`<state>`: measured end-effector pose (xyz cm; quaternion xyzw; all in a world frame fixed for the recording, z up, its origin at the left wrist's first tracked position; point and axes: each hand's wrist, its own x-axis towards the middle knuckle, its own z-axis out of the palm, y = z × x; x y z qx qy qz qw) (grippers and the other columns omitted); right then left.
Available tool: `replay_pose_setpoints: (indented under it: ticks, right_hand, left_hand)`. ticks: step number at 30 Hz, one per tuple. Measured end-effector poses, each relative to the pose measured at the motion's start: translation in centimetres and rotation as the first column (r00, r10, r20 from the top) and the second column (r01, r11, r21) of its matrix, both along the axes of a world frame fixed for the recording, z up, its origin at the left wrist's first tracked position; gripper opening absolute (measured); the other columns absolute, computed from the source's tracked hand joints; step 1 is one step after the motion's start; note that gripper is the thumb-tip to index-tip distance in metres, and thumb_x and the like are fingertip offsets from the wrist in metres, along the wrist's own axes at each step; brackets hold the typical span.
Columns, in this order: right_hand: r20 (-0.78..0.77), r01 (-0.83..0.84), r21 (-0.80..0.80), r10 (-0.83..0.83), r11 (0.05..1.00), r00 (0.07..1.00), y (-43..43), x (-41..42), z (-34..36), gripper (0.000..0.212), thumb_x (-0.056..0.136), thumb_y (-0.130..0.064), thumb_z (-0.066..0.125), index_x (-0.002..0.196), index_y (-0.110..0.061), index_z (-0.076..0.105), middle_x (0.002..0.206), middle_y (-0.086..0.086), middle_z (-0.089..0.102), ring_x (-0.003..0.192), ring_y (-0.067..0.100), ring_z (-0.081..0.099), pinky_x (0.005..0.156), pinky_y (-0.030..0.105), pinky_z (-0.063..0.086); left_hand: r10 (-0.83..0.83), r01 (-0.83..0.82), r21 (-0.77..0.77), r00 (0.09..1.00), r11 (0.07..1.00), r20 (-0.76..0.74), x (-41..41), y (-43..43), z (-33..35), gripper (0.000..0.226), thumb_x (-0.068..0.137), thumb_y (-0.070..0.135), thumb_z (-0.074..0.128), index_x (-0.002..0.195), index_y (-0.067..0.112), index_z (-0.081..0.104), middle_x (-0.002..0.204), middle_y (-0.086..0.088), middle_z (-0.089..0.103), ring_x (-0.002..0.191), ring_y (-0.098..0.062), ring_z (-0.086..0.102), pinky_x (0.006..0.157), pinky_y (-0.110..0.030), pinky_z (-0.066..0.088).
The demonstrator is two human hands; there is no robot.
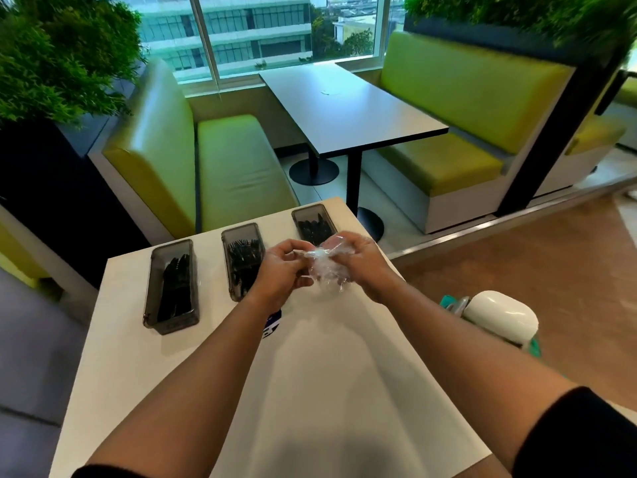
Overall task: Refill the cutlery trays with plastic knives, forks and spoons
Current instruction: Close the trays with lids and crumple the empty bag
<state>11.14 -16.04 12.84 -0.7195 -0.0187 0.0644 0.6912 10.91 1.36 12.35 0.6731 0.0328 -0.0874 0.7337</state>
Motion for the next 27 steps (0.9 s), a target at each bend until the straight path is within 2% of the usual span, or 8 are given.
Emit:
replay_pose_setpoints:
  ticks: [4,7,9,13,15,18,23,27]
  right_hand:
    - [-0.175,0.113,0.025,-0.107,0.993,0.979,-3.7,-0.3,-0.6,0.027,0.098,-0.017,0.062,0.122,-0.013,0.050,0.106,0.011,0.062,0.075,0.023,0.067,0.047,0.032,0.053]
    - [-0.297,0.149,0.272,-0.065,0.951,0.953,-7.5,-0.8,-1.5,0.025,0.098,-0.030,0.052,0.117,-0.014,0.058,0.105,0.014,0.061,0.070,0.028,0.065,0.050,0.032,0.049]
    - [-0.343,0.189,0.286,-0.084,0.939,0.935,-9.8,-1.2,-2.1,0.039,0.094,-0.051,0.055,0.110,-0.016,0.065,0.101,0.013,0.065,0.069,0.030,0.066,0.052,0.031,0.050]
    - [-0.269,0.297,-0.022,-0.292,0.955,0.918,-14.0,-2.0,-2.9,0.018,0.095,-0.025,0.066,0.105,-0.015,0.057,0.082,0.014,0.055,0.043,0.016,0.050,0.038,0.020,0.032]
    - [-0.172,0.356,-0.172,-0.384,0.919,0.907,-16.3,-2.4,-3.3,0.020,0.091,-0.008,0.069,0.108,-0.012,0.058,0.083,0.010,0.056,0.052,0.013,0.052,0.039,0.022,0.039]
    - [0.035,0.391,-0.382,-0.410,0.837,0.912,-19.8,-3.3,-4.5,0.031,0.084,0.004,0.067,0.106,-0.016,0.061,0.099,0.004,0.060,0.079,0.016,0.058,0.061,0.027,0.053]
    - [0.149,0.365,-0.634,-0.355,0.682,0.923,-22.2,-5.6,-7.1,0.034,0.089,-0.004,0.066,0.104,-0.031,0.053,0.107,-0.003,0.051,0.082,0.006,0.054,0.066,0.017,0.043]
    - [0.030,0.183,-0.777,-0.255,0.602,0.967,-23.7,-7.2,-9.9,0.029,0.090,-0.009,0.065,0.099,-0.033,0.053,0.098,-0.006,0.064,0.091,0.017,0.063,0.084,0.037,0.057]
  left_hand:
    - [0.071,-0.081,0.069,0.988,0.994,0.140,0.6,-3.8,0.3,0.026,0.090,-0.014,0.059,0.085,0.008,0.070,0.079,-0.012,0.069,0.058,-0.020,0.063,0.049,-0.031,0.055]
    - [0.089,-0.129,0.172,0.971,0.977,0.224,1.1,-7.2,0.1,0.023,0.090,-0.017,0.054,0.087,-0.001,0.070,0.074,-0.012,0.065,0.049,-0.008,0.060,0.048,-0.026,0.056]
    - [0.051,-0.126,0.252,0.957,0.959,0.285,1.5,-9.7,-0.9,0.028,0.091,-0.014,0.054,0.083,0.006,0.071,0.077,-0.009,0.067,0.056,-0.008,0.062,0.055,-0.031,0.060]
    - [-0.090,-0.054,0.375,0.930,0.926,0.356,1.6,-14.8,-3.4,0.032,0.090,-0.011,0.055,0.078,0.014,0.071,0.084,-0.004,0.065,0.069,-0.018,0.063,0.059,-0.029,0.058]
    - [-0.197,0.025,0.438,0.916,0.898,0.350,1.7,-16.8,-4.6,0.031,0.090,-0.007,0.055,0.084,0.016,0.075,0.092,-0.005,0.064,0.077,-0.020,0.065,0.064,-0.034,0.061]
    - [-0.424,0.229,0.558,0.870,0.798,0.250,1.2,-19.9,-6.9,0.026,0.086,0.008,0.060,0.097,0.026,0.076,0.103,0.000,0.066,0.090,-0.018,0.066,0.080,-0.036,0.060]
    - [-0.577,0.400,0.657,0.814,0.639,0.065,-0.6,-24.1,-9.3,0.021,0.094,0.021,0.067,0.113,0.019,0.074,0.103,0.006,0.058,0.090,-0.010,0.061,0.078,-0.021,0.048]
    - [-0.690,0.503,0.759,0.717,0.413,-0.099,-2.1,-26.3,-12.0,0.024,0.099,0.034,0.059,0.118,0.022,0.067,0.109,0.003,0.067,0.108,-0.019,0.065,0.100,-0.039,0.050]
